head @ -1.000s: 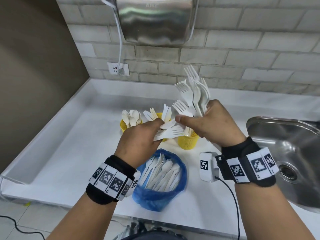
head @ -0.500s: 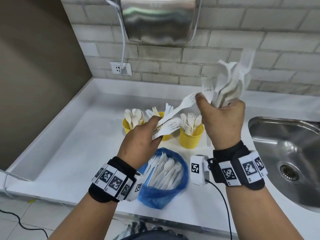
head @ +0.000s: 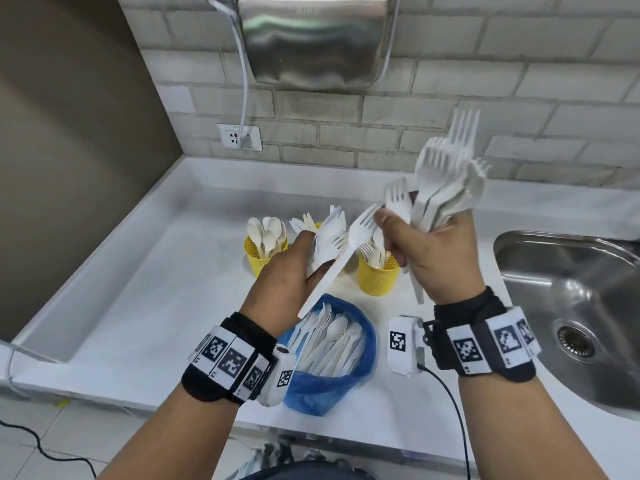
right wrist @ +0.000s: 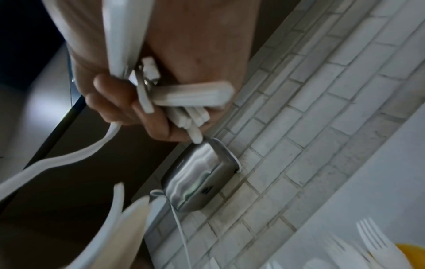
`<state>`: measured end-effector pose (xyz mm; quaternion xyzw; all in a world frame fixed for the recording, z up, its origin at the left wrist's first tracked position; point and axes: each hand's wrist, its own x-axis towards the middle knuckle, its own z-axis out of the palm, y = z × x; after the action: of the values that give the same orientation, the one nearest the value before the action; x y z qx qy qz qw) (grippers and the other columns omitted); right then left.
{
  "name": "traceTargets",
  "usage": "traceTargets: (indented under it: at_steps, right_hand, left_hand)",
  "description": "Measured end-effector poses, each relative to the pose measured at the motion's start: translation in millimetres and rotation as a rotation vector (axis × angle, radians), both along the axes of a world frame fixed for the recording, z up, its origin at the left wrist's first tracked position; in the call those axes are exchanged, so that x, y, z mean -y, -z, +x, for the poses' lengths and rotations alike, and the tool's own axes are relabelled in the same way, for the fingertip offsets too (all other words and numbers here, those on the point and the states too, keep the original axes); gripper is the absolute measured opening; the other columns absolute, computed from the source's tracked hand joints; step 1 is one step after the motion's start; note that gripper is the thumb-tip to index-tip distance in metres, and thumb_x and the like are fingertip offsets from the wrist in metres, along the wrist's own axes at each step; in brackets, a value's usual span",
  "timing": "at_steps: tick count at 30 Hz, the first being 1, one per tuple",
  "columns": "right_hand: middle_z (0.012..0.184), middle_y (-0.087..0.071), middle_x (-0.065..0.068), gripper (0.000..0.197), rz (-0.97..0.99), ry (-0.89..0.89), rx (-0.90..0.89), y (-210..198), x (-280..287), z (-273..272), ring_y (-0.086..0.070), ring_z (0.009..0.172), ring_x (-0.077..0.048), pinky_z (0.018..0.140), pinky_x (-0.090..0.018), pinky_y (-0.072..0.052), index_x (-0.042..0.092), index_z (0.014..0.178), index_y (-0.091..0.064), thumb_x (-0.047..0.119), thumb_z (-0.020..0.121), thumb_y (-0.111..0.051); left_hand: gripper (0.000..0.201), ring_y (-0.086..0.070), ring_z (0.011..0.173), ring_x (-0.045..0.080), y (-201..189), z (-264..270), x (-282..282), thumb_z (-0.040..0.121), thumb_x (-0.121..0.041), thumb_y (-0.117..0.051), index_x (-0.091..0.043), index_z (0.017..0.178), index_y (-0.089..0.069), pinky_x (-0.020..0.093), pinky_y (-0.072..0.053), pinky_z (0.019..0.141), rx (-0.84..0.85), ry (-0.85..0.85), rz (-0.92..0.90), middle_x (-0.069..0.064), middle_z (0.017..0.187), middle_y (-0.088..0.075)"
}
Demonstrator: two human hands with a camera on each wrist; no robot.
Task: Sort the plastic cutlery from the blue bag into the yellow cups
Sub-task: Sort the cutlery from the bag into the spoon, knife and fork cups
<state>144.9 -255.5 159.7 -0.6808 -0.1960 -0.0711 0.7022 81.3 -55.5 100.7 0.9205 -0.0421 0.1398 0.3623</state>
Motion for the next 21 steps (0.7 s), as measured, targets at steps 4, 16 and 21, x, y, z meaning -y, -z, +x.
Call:
traceTargets:
  at_steps: [4, 16, 21]
  right_hand:
    - [0.054, -0.064, -0.005, 0.033, -0.07, 0.059, -0.019, 12.5, -10.3, -1.7, -0.051, 0.042, -0.01, 0.054, -0.027, -0.045, 0.005, 0.06, -0.067, 0.013, 0.09, -0.077]
    - [0.045, -0.057, 0.012, 0.04, -0.117, 0.089, -0.054, 30.6, -26.5, -5.5, -0.053, 0.042, -0.003, 0.052, -0.015, -0.042, 0.022, 0.056, -0.059, 0.011, 0.09, -0.076]
    - [0.05, -0.061, 0.01, 0.035, -0.066, 0.149, -0.051, 28.0, -25.9, 0.1, -0.055, 0.049, -0.004, 0.055, -0.021, -0.046, 0.018, 0.059, -0.063, 0.012, 0.09, -0.076]
  left_hand:
    - [0.026, -0.063, 0.08, 0.013, -4.4, 1.4, 6.8, 0.101, -0.031, -0.059, -0.016, 0.119, -0.049, 0.034, -0.052, 0.068, -0.007, 0.041, -0.076, -0.002, 0.09, -0.065]
    - [0.01, -0.057, 0.072, 0.011, -12.7, 6.3, 26.8, 0.101, -0.013, -0.054, -0.012, 0.11, -0.05, 0.034, -0.05, 0.069, -0.161, 0.011, -0.354, 0.0, 0.087, -0.061]
    - [0.018, -0.059, 0.074, -0.002, -13.1, 3.4, 23.2, 0.096, -0.016, -0.065, -0.019, 0.109, -0.053, 0.018, -0.049, 0.07, -0.236, 0.052, -0.445, -0.022, 0.081, -0.063]
